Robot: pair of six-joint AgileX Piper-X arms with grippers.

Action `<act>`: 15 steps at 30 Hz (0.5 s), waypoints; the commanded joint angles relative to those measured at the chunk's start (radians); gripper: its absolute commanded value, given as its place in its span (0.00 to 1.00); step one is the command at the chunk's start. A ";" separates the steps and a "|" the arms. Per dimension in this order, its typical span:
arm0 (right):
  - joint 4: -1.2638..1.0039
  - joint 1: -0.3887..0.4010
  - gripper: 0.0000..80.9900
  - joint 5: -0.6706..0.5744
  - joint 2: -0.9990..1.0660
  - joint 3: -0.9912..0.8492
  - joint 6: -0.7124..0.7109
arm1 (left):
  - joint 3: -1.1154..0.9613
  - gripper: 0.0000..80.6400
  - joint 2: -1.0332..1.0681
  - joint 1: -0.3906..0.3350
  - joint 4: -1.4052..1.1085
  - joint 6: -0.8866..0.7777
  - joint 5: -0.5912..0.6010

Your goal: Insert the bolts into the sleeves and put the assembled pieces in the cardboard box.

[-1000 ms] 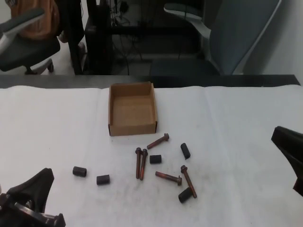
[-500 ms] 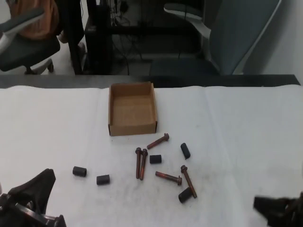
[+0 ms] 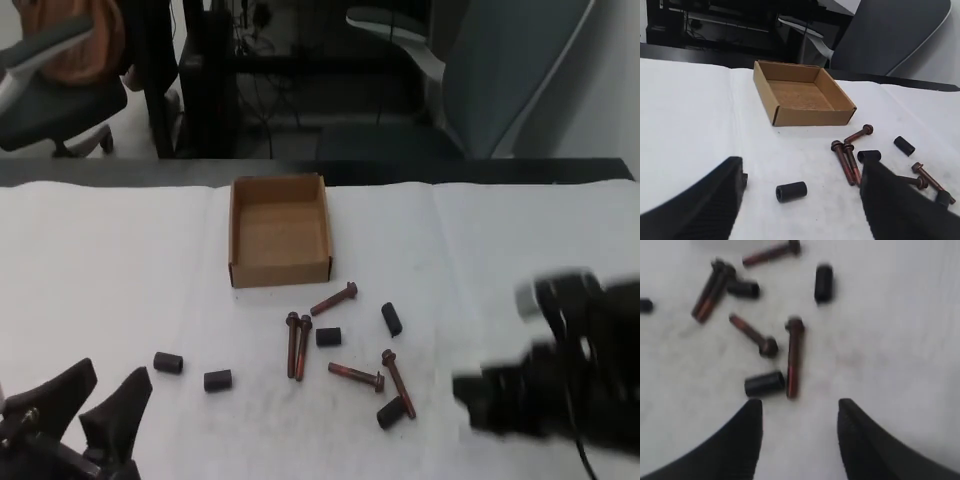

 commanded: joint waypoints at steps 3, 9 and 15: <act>0.061 0.007 0.55 0.054 0.274 -0.294 -0.115 | -0.009 0.80 0.005 0.000 0.071 -0.014 0.027; 0.267 0.007 0.55 0.052 0.622 -0.621 -0.160 | -0.009 0.80 0.005 0.000 0.055 -0.014 0.041; 0.405 0.012 0.56 0.052 0.813 -0.811 -0.205 | -0.009 0.80 0.005 0.000 0.055 -0.014 0.041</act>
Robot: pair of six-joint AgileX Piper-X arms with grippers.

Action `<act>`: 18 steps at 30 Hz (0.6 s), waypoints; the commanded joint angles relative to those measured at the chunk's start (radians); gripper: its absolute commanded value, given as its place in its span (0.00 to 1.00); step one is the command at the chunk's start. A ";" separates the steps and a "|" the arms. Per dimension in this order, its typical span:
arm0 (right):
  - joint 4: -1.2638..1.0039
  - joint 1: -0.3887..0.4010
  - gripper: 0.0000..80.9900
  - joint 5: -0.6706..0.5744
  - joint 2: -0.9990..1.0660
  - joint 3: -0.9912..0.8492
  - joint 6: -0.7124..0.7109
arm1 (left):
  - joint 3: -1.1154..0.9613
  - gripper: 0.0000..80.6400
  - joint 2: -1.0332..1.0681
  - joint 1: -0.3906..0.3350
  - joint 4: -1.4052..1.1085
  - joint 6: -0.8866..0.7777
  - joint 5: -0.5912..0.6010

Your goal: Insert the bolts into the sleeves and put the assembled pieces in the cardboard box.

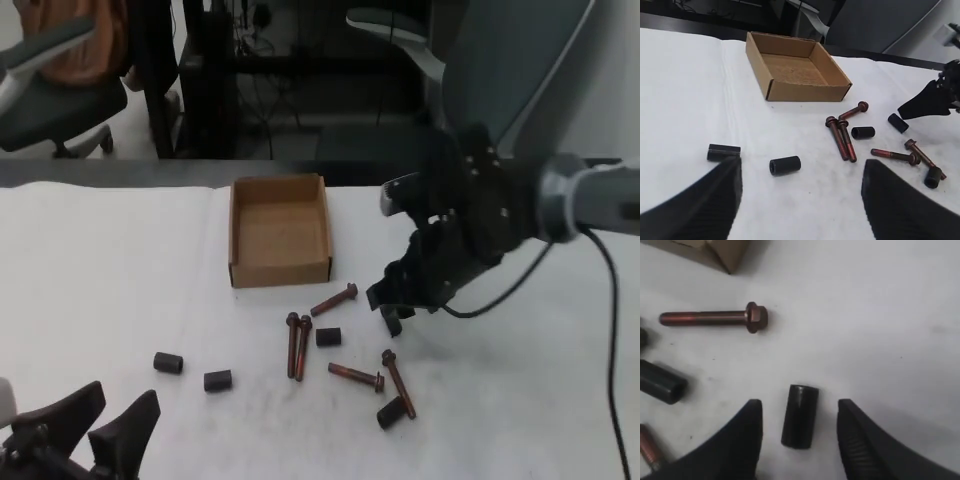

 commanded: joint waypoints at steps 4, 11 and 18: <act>0.136 0.017 0.55 0.047 0.105 -0.125 -0.049 | -0.009 0.80 0.005 0.000 -0.012 -0.003 0.000; 0.222 0.020 0.01 0.161 0.122 -0.148 -0.099 | -0.009 0.53 0.010 -0.002 0.004 -0.045 0.040; 0.239 0.020 0.01 0.124 -0.021 -0.123 -0.079 | -0.042 0.41 0.212 -0.104 -0.065 0.001 0.032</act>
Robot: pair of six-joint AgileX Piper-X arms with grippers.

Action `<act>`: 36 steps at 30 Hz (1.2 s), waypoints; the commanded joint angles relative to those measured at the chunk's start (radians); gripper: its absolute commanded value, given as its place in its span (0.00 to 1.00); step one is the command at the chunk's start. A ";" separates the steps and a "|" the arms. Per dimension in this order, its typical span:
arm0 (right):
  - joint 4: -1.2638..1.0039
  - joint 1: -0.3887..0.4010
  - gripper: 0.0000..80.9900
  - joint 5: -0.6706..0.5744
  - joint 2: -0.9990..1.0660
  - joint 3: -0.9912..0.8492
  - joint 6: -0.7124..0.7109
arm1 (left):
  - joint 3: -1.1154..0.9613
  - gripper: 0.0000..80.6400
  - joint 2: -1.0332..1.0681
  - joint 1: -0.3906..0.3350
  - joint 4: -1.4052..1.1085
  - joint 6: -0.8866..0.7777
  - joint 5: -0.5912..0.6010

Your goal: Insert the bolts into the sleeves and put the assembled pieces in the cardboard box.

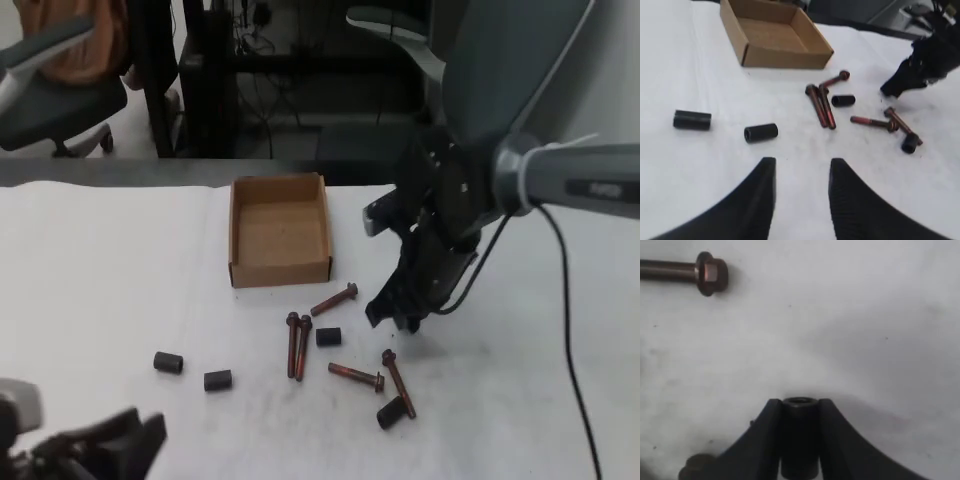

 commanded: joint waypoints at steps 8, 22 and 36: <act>0.014 -0.003 0.01 -0.014 -0.295 0.138 0.044 | -0.358 0.41 0.653 -0.154 -0.129 0.070 -0.071; 0.079 -0.028 0.01 0.005 -0.702 0.296 0.095 | -0.954 0.44 1.272 -0.336 0.094 0.790 0.113; 0.079 -0.060 0.01 -0.232 -1.079 0.525 0.241 | -1.301 0.51 1.540 -0.437 0.548 1.416 -0.224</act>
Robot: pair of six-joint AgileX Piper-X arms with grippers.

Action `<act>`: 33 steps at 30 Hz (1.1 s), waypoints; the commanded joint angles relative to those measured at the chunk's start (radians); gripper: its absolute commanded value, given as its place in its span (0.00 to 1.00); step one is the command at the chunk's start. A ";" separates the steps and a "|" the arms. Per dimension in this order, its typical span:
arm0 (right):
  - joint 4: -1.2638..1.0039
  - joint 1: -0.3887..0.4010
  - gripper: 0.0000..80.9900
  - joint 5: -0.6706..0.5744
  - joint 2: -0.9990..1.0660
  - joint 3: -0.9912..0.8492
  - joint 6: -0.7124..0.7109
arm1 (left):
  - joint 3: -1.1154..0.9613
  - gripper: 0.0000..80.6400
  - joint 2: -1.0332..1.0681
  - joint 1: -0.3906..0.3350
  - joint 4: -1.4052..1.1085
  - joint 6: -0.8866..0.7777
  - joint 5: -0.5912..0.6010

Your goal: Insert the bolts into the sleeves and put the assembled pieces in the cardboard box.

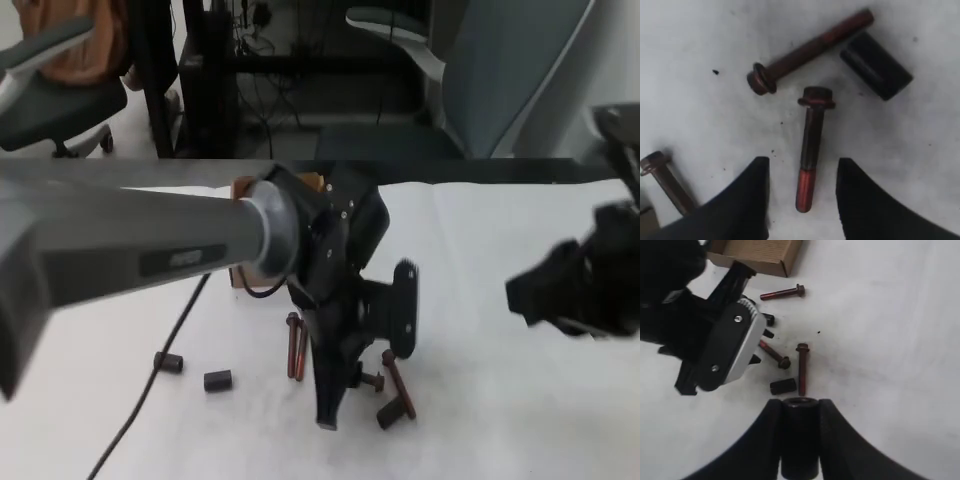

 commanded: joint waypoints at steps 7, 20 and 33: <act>-0.003 -0.004 0.01 -0.053 -0.219 0.129 0.080 | -0.033 0.51 0.056 0.007 0.032 0.085 -0.049; 0.025 -0.004 0.01 -0.049 -0.224 0.149 0.090 | -0.033 0.49 0.105 -0.095 -0.056 0.018 -0.099; 0.033 -0.004 0.01 -0.043 -0.224 0.154 0.087 | -0.033 0.02 0.066 -0.090 -0.001 -0.320 -0.146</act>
